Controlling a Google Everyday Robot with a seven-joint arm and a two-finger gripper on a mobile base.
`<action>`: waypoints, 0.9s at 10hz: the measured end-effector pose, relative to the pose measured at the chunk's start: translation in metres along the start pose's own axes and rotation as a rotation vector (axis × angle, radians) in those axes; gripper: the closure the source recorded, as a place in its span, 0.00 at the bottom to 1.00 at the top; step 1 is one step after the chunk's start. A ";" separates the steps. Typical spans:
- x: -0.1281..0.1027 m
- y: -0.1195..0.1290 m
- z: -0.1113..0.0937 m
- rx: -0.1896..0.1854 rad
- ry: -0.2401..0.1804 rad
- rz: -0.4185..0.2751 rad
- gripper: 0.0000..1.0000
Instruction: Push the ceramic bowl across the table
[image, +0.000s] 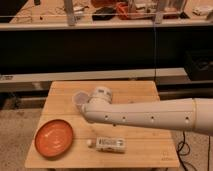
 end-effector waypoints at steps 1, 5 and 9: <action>-0.002 -0.001 0.002 0.003 -0.009 -0.009 0.84; -0.010 -0.005 0.009 0.009 -0.027 -0.050 0.69; -0.023 -0.011 0.018 0.017 -0.053 -0.087 0.30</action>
